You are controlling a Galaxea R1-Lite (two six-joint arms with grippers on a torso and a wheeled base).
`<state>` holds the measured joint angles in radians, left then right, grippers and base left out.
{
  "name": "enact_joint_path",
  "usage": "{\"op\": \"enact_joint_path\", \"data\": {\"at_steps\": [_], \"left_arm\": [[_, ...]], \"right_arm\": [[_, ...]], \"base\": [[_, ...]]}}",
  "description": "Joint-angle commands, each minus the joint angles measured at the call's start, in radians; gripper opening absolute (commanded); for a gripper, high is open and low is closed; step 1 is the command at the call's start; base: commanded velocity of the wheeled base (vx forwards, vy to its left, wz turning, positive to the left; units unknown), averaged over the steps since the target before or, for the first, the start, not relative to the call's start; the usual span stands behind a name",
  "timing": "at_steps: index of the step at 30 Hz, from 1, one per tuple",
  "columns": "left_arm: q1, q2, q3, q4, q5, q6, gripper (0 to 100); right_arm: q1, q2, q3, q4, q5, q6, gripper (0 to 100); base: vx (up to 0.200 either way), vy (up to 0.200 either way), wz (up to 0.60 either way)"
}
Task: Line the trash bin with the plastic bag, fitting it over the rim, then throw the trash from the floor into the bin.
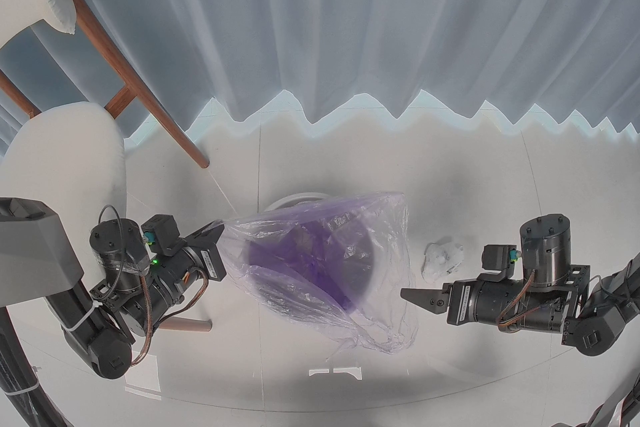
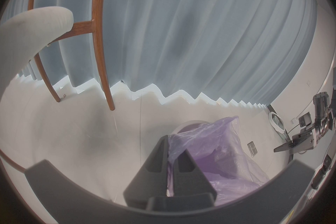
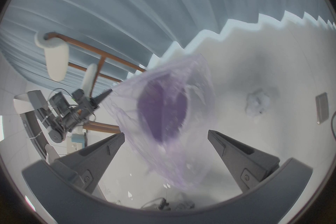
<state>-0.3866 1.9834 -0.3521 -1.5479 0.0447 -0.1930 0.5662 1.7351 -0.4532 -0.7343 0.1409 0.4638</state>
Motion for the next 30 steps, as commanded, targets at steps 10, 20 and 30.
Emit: {"op": "enact_joint_path", "data": {"at_steps": [10, 20, 30], "left_arm": [[-0.028, -0.023, -0.004, -0.001, 0.027, 0.001, 0], [-0.017, -0.021, -0.007, 0.0, 0.027, 0.001, 0], [-0.015, -0.008, -0.01, 0.0, 0.027, 0.001, 0]], "right_arm": [[0.17, 0.419, 0.034, -0.682, 0.005, -0.068, 100], [0.192, 0.609, -0.191, -0.745, 0.032, -0.116, 100], [0.31, 0.612, -0.229, -0.731, 0.032, -0.114, 100]], "base": [[0.0, 0.0, 0.0], [0.0, 0.0, 0.0], [0.0, 0.0, 0.0]]}}
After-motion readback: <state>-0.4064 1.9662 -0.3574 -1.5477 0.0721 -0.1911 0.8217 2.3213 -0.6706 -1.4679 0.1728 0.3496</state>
